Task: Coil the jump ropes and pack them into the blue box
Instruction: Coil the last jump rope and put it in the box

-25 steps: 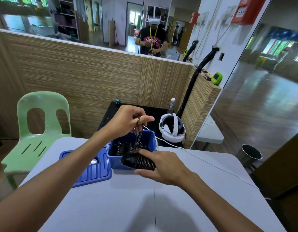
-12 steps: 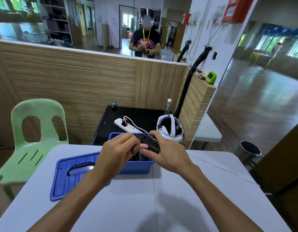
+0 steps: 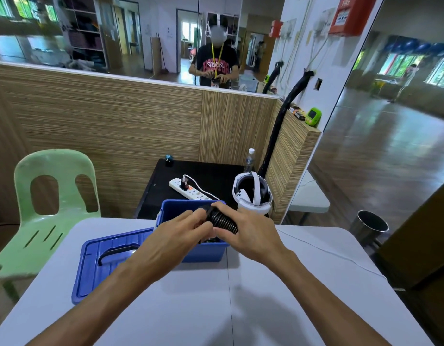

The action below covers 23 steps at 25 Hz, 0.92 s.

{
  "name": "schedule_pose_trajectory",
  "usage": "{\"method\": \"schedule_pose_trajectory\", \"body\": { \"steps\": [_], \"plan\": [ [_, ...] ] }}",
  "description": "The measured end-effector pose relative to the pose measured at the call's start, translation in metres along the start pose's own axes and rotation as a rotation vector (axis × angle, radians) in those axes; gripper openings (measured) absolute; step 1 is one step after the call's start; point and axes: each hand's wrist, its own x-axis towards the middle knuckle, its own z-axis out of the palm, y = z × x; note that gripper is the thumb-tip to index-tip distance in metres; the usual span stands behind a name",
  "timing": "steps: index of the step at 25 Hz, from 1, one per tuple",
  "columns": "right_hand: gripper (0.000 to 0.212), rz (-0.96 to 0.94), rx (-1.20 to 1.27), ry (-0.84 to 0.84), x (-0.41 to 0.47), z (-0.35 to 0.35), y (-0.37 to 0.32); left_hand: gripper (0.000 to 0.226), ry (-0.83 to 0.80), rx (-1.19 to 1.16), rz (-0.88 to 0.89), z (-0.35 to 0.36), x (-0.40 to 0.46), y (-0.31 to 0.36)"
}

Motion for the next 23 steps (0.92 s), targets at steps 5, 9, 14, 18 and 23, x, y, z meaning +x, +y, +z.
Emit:
{"method": "schedule_pose_trajectory", "body": {
  "steps": [5, 9, 14, 18, 23],
  "plan": [
    [0.050, 0.029, 0.145, 0.004, 0.002, -0.003, -0.005, 0.020, 0.354, -0.601, -0.340, -0.013, 0.017, 0.004],
    [0.043, 0.009, 0.107, -0.005, 0.002, -0.002, -0.006, 0.027, 0.400, -0.937, -0.639, -0.023, 0.035, -0.008],
    [0.046, -0.016, 0.168, 0.054, -0.002, 0.003, -0.004, 0.029, 0.331, -0.971, -0.693, -0.018, 0.045, -0.021],
    [0.054, -0.015, 0.186, 0.053, -0.002, 0.007, 0.003, 0.039, 0.394, -1.053, -0.890, -0.018, 0.050, -0.038],
    [0.057, -0.121, 0.177, -0.039, -0.003, 0.017, -0.011, 0.046, 0.417, -1.173, -0.916, -0.017, 0.068, -0.041]
  ]
}}
